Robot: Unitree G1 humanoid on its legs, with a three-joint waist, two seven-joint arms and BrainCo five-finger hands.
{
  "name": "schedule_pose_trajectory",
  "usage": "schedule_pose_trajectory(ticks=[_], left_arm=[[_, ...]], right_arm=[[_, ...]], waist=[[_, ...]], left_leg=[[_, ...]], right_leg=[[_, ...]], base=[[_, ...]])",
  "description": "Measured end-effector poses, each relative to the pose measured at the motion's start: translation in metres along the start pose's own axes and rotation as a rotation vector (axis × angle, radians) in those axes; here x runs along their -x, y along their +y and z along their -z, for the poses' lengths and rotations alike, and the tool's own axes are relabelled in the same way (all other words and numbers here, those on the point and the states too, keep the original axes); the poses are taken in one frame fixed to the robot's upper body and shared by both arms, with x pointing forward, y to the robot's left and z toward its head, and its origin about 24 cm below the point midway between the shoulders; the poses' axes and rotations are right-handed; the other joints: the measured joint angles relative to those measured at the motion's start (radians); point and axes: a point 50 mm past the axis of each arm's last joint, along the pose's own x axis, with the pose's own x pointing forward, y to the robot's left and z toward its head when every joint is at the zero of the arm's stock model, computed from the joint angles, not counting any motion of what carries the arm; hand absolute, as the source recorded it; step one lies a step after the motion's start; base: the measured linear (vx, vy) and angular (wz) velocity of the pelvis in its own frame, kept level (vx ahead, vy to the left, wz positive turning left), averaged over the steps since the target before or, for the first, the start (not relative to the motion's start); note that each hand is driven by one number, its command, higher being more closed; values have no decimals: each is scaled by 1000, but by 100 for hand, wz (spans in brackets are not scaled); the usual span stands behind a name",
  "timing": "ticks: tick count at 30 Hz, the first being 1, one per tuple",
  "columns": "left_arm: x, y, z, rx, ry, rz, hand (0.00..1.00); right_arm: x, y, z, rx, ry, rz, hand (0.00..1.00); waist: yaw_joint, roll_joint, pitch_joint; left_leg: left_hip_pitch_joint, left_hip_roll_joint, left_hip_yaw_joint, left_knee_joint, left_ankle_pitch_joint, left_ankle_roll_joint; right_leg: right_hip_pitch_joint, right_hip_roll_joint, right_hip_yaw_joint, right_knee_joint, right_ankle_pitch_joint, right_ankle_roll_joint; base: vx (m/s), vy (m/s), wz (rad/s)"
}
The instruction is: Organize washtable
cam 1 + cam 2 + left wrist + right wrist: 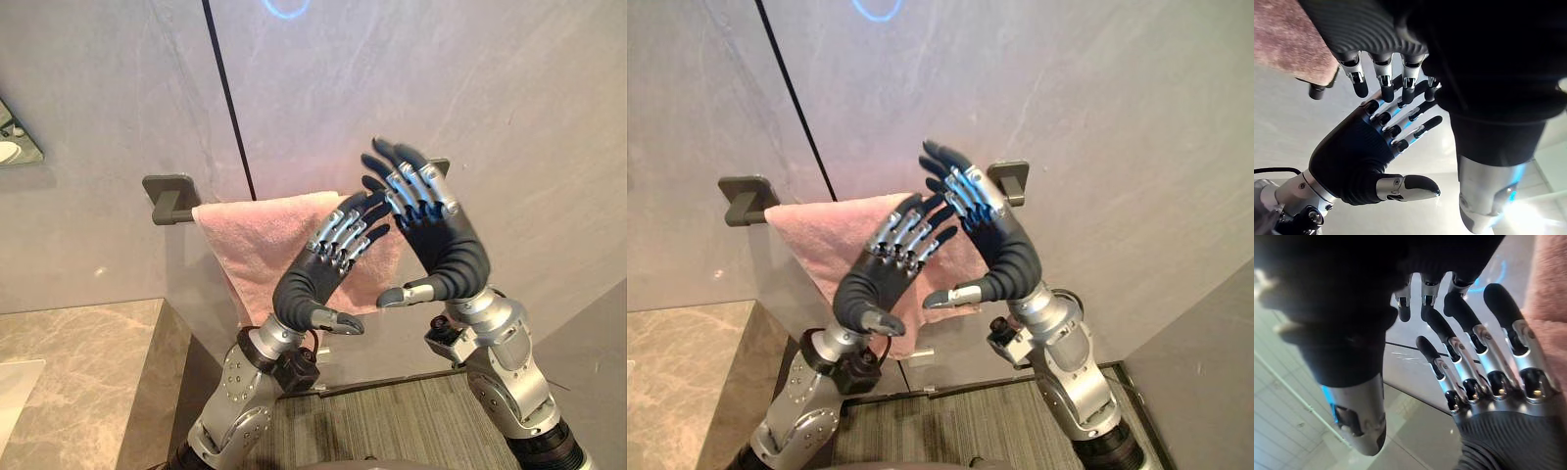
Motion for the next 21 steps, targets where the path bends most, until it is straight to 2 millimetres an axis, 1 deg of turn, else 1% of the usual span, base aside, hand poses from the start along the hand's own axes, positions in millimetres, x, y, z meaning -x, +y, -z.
schedule_pose_trajectory(ticks=[7,12,16,21], left_arm=[[13,14,17,-25,136,-29,0],[20,23,25,-44,207,-58,0],[27,30,35,-98,281,-79,0],[34,35,41,-126,324,-123,0]], right_arm=[[13,-5,26,-39,170,-18,0],[21,-4,40,-53,262,-27,0],[31,-4,56,-42,352,-28,0],[35,-1,66,-10,405,-46,0]], waist=[[1,-3,2],[3,-6,3],[2,-7,3],[5,-8,4]], left_leg=[[-3,-2,16,-1,-2,3],[-6,-2,12,0,-2,3],[-6,-3,-3,0,-2,3],[-12,-2,-9,0,-2,3]], right_leg=[[0,-1,13,-11,9,1],[3,-3,7,-30,20,1],[17,-3,-8,-41,21,1],[14,-2,-12,-46,21,0]], base=[[-29,3,-6],[1,-2,2],[-10,-10,10],[-6,-7,3]])
